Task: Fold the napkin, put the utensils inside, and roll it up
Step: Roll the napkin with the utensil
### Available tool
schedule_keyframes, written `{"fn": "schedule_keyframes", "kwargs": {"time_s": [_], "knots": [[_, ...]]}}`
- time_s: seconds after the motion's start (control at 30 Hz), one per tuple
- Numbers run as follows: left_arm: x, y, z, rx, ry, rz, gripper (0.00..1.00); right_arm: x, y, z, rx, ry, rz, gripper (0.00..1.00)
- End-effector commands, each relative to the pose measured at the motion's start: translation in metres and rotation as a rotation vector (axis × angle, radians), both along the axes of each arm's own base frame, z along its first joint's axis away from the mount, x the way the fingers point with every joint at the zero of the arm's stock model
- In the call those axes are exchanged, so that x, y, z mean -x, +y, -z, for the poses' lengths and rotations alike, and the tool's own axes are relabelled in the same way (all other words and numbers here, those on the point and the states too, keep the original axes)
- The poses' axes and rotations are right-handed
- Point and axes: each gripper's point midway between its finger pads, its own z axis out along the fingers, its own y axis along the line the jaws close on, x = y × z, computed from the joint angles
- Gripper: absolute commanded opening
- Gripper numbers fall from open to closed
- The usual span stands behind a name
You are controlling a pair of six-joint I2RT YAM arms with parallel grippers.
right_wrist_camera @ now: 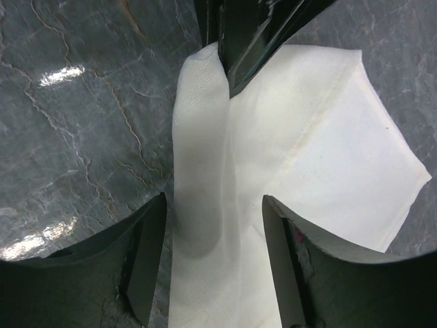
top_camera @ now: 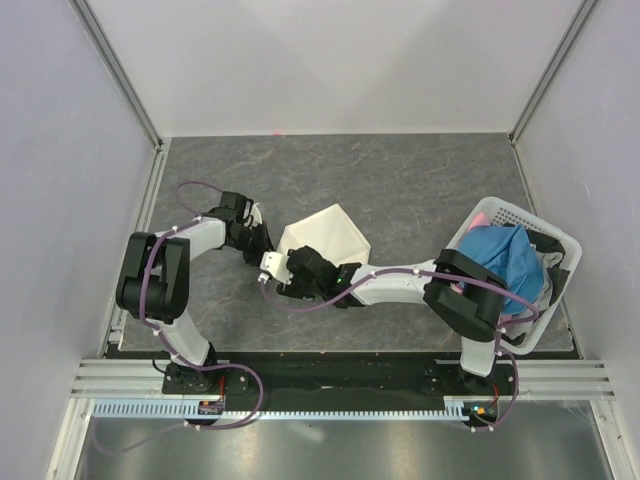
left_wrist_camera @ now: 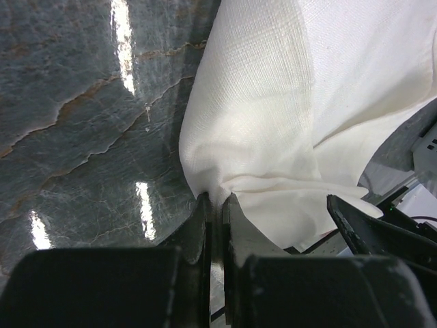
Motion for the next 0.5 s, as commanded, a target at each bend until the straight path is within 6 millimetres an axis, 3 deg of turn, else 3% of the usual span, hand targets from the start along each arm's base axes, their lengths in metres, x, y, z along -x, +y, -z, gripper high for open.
{"fn": "schedule_keyframes", "kwargs": {"time_s": [0.0,0.1,0.3,0.4,0.43,0.47], "knots": [[-0.004,-0.004,-0.007,0.029,-0.013,0.038,0.02,-0.002,0.010,0.008,0.025,-0.017,-0.030,0.63],[-0.004,-0.005,-0.008,0.037,-0.016,0.045,0.02,0.002,0.009,0.017,0.039,0.019,-0.037,0.48],[-0.003,-0.011,-0.011,0.078,-0.024,0.076,0.02,0.013,0.004,0.041,0.051,0.239,-0.079,0.31],[-0.007,-0.007,-0.012,0.058,-0.047,0.052,0.36,0.025,0.003,0.047,0.021,0.449,-0.120,0.21],[-0.010,-0.005,-0.016,0.051,-0.067,0.030,0.52,0.023,-0.001,0.045,0.012,0.507,-0.105,0.19],[-0.014,-0.001,-0.017,0.030,-0.088,0.006,0.59,0.035,0.003,0.047,-0.018,0.601,-0.146,0.18]]}}
